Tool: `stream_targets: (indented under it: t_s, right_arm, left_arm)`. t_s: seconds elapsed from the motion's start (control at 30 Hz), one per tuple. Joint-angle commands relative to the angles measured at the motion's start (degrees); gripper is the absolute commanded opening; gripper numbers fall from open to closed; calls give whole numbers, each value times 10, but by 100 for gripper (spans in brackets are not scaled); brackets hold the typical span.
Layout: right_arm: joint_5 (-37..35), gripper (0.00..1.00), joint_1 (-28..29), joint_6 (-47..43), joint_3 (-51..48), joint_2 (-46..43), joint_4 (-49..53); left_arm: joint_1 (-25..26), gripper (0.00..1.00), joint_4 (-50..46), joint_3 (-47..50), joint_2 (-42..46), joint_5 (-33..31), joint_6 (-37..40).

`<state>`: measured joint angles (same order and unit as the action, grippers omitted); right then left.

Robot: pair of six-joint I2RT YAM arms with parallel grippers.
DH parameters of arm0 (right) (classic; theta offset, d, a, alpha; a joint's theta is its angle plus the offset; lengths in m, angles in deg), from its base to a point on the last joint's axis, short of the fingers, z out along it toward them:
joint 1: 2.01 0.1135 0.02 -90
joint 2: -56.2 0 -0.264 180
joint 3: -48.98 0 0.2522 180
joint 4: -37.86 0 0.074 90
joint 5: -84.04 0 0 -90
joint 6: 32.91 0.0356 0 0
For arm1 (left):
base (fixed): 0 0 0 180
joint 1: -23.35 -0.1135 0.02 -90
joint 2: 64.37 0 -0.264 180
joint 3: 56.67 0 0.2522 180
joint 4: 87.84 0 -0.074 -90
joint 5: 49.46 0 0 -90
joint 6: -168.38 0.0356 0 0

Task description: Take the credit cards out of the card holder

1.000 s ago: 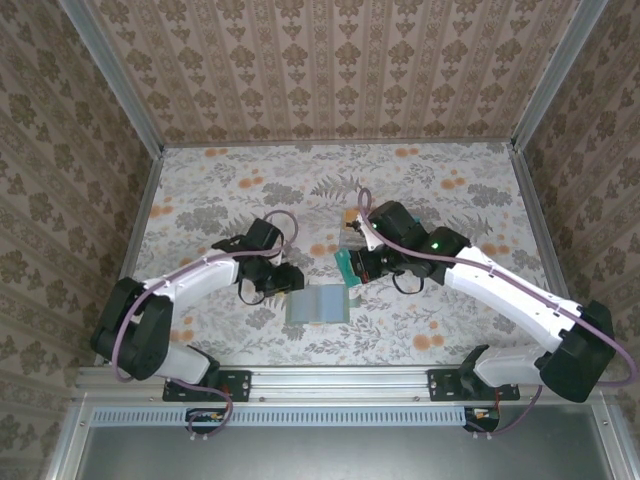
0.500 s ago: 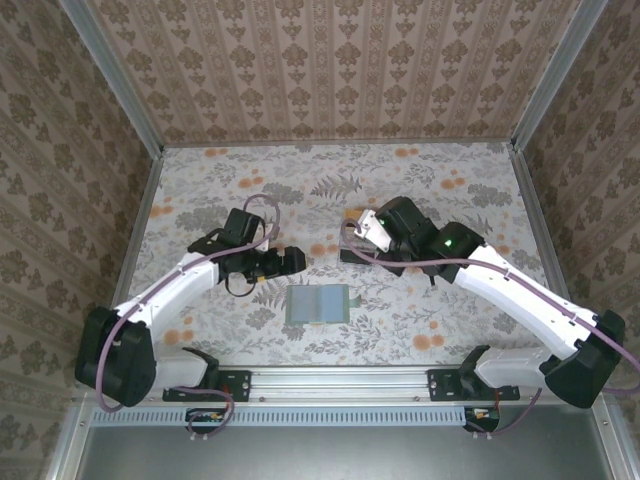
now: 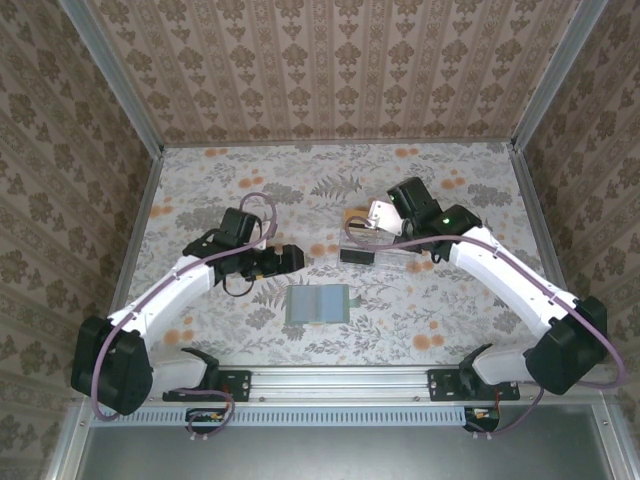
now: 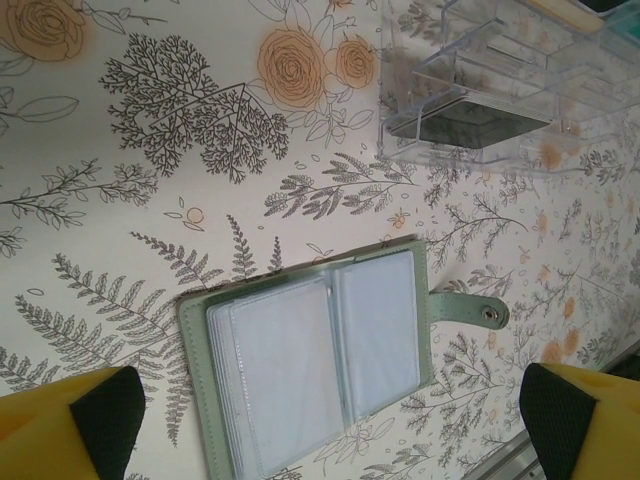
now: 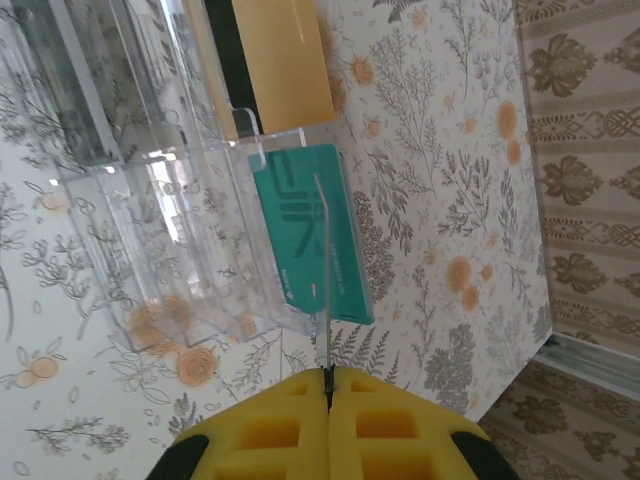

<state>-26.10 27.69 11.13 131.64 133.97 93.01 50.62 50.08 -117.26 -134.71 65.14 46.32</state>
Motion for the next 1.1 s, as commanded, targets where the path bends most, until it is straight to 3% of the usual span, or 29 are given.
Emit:
stream_targets:
  t_s: [0.0,1.07]
  right_arm:
    - [13,0,-11,-49,12,27,-11]
    - [73,0,-52,-75,-19,103,-63]
  left_arm:
    - [-5,100,-1,-9,15,3,17]
    - [-23,100,5,-8,14,4,21]
